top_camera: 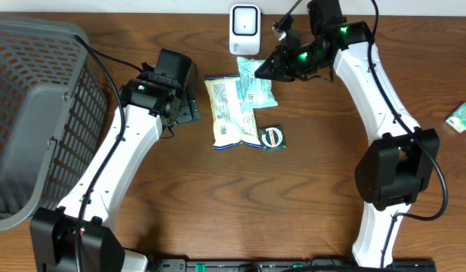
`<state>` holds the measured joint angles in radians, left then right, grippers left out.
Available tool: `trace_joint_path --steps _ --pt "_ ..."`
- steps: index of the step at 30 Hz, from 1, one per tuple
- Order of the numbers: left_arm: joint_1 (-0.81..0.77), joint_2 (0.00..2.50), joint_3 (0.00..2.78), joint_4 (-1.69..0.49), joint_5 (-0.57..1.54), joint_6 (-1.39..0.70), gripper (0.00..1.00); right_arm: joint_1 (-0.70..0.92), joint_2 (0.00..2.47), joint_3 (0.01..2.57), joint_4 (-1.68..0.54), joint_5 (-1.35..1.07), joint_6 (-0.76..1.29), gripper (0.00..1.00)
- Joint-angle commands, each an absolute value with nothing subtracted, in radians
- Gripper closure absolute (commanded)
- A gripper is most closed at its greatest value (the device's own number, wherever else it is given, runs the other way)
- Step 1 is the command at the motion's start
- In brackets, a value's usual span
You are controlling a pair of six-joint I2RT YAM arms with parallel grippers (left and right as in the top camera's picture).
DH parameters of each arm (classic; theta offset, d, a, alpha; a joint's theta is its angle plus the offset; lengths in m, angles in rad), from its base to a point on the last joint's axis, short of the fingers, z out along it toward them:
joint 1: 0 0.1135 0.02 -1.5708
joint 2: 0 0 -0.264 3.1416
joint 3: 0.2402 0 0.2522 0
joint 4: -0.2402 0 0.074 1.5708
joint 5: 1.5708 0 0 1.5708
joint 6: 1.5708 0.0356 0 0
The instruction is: Scan the item barcode
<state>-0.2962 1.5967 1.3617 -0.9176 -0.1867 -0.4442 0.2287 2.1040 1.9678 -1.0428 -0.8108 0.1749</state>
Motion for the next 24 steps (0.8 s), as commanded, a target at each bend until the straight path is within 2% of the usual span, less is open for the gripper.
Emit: trace_joint_path --steps 1,6,13,20,24 --pt "-0.295 1.588 1.366 -0.923 -0.203 -0.439 0.02 0.237 2.066 1.975 -1.037 -0.828 0.160 0.99" --pt "-0.295 1.588 1.366 -0.923 -0.203 -0.439 0.02 0.244 2.066 1.975 -1.014 -0.717 0.166 0.99" --pt "-0.295 1.588 1.366 -0.923 -0.203 -0.439 0.02 0.266 2.066 1.974 -1.029 -0.224 0.259 0.99" --pt "-0.295 1.588 1.366 -0.923 -0.203 -0.439 0.02 0.296 2.067 1.945 -1.031 0.043 0.270 0.99" --pt "-0.295 1.588 1.366 -0.923 -0.203 -0.439 0.02 0.315 2.067 1.882 -1.005 0.288 0.317 0.99"
